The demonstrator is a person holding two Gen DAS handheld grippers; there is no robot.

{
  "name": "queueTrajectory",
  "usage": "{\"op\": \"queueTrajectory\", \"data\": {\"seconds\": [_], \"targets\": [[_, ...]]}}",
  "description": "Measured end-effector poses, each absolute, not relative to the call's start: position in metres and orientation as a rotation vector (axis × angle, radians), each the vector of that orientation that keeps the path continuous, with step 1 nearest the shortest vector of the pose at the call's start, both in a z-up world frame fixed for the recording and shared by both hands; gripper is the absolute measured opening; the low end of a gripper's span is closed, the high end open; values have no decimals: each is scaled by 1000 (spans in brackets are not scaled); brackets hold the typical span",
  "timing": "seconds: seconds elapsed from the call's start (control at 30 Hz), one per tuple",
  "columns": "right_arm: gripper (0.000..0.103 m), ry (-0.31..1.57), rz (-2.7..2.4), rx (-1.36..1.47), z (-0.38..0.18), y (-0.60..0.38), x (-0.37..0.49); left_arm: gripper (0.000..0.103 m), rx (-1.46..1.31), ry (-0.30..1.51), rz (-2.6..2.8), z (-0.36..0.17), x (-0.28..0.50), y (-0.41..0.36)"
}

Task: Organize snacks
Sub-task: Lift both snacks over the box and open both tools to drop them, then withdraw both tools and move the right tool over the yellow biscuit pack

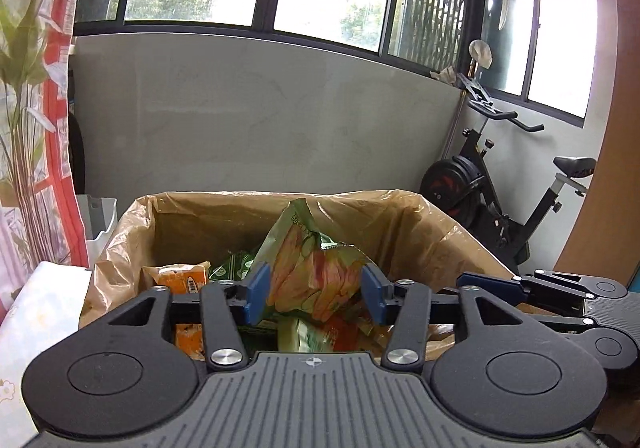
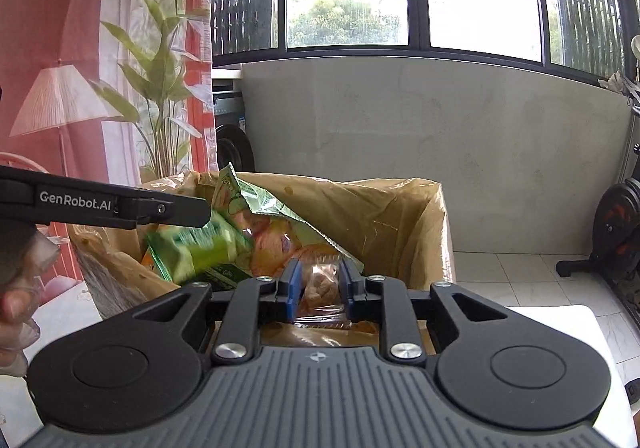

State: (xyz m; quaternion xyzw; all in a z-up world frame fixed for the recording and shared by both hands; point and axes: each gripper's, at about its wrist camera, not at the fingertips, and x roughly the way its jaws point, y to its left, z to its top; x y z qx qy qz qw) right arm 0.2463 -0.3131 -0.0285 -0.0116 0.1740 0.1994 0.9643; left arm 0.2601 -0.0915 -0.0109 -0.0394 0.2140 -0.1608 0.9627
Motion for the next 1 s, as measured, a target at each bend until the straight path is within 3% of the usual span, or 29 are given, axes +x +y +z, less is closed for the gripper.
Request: {"op": "queueTrajectory", "data": {"seconds": [0.13,0.63,0.77,1.0], "targets": [[41,324,428,-2,-27,-324,235,60,-92,421,-348,-10,244,-79],[45,135,353,114,-50,-377,158,60,-157,425,-433,-33,164,-31],[49,169,315,133,-74,-383,151,65,-167,480,-460,-52,162,-39],[52,398,243,91,-126,-381,166,65,-148,551,-424,-81,171,-57]]}}
